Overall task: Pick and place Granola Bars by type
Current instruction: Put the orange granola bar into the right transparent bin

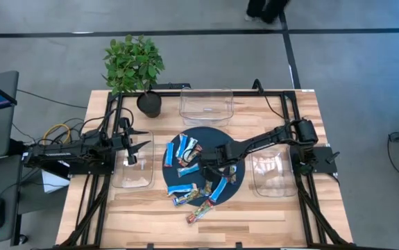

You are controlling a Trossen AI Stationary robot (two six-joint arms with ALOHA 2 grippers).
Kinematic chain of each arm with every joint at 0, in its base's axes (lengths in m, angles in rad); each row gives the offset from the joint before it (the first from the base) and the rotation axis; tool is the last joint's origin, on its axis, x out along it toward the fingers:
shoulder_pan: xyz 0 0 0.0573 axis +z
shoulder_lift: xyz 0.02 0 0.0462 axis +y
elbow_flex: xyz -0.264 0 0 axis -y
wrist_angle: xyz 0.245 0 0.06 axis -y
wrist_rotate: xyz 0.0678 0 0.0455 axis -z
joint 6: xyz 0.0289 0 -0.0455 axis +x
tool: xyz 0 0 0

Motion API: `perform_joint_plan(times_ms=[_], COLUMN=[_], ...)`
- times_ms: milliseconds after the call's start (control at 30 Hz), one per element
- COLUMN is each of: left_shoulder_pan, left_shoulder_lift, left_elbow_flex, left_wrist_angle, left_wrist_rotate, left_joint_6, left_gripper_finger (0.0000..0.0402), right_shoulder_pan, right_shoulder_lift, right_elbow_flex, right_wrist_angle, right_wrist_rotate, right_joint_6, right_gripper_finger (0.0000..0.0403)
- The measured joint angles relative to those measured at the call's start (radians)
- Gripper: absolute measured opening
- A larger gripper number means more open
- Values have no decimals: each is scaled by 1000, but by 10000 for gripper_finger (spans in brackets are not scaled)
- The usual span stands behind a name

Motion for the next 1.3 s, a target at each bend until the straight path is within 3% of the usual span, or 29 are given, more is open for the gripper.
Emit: perform_joint_plan(times_ms=[167, 433, 867, 1300], left_shoulder_pan=[0, 0, 0, 0], left_shoulder_lift=[0, 0, 0, 0], left_elbow_flex=[0, 0, 0, 0], left_wrist_angle=[0, 0, 0, 0], left_wrist_rotate=[0, 0, 0, 0], left_joint_6=[0, 0, 0, 0], left_gripper_finger=[151, 151, 151, 151], right_shoulder_pan=[14, 57, 197, 348], right_shoulder_lift=[0, 0, -1, -39], right_elbow_flex=[82, 237, 381, 290], right_wrist_angle=[-65, -333, -886, -897], right_wrist_rotate=[20, 119, 145, 41], right_joint_6=[-28, 45, 534, 824], right_gripper_finger=[24, 25, 24, 22])
